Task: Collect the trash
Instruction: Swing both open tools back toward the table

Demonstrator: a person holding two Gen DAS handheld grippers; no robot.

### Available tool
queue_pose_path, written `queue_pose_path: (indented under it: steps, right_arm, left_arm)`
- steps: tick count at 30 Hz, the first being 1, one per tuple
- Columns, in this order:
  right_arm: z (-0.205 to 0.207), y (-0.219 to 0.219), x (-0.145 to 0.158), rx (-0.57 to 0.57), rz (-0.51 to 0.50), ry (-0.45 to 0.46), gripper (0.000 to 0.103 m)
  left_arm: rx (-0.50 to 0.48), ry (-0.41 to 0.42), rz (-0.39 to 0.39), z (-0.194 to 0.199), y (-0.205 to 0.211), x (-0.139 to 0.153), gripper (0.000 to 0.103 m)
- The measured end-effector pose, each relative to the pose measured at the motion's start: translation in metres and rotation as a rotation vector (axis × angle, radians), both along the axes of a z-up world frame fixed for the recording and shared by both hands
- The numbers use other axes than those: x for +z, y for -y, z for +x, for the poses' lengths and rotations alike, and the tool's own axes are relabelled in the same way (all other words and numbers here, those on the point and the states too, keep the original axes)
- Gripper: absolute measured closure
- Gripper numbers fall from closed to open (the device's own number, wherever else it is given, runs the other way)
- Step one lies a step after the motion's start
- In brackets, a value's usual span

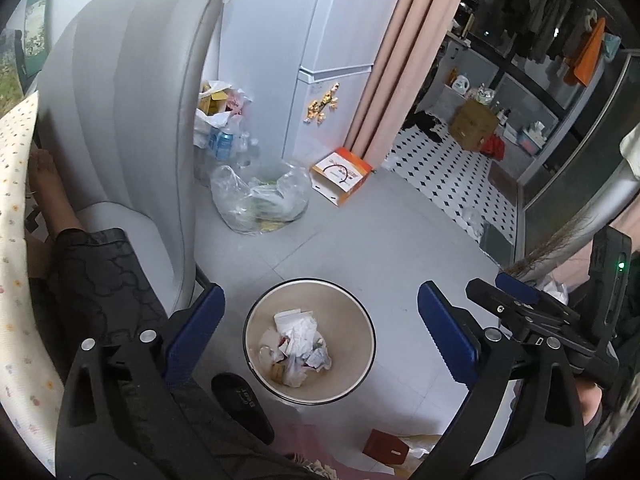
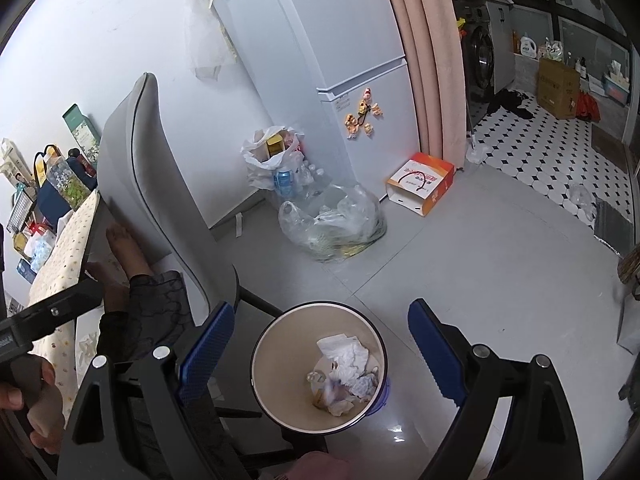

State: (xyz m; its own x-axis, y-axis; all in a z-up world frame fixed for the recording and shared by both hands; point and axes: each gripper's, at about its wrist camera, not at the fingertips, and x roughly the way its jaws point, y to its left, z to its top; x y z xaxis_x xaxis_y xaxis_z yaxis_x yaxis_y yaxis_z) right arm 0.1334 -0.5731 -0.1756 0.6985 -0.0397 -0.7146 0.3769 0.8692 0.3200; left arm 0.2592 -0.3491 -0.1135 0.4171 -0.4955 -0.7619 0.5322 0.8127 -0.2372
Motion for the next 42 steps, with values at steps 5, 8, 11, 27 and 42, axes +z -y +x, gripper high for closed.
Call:
queue_pose_path:
  steps: [5, 8, 11, 27, 42]
  right_arm:
    - [0.004, -0.008, 0.006, 0.017, -0.012, -0.003, 0.016]
    - [0.006, -0.019, 0.015, 0.038, -0.022, 0.005, 0.016]
    - [0.009, -0.037, 0.034, 0.082, -0.051, 0.036, 0.011]
    - [0.007, -0.111, 0.126, 0.064, -0.205, 0.084, 0.008]
    - [-0.014, -0.185, 0.199, 0.143, -0.266, 0.149, 0.008]
  left_arm:
    - [0.021, 0.016, -0.015, -0.002, -0.014, 0.011, 0.007]
    - [0.033, 0.037, -0.019, -0.004, -0.027, 0.023, 0.007]
    - [0.062, 0.059, -0.011, -0.010, -0.043, 0.037, 0.007]
    - [0.286, 0.240, -0.072, -0.052, -0.148, 0.118, 0.006]
    - [0.499, 0.376, -0.040, -0.106, -0.231, 0.169, 0.006]
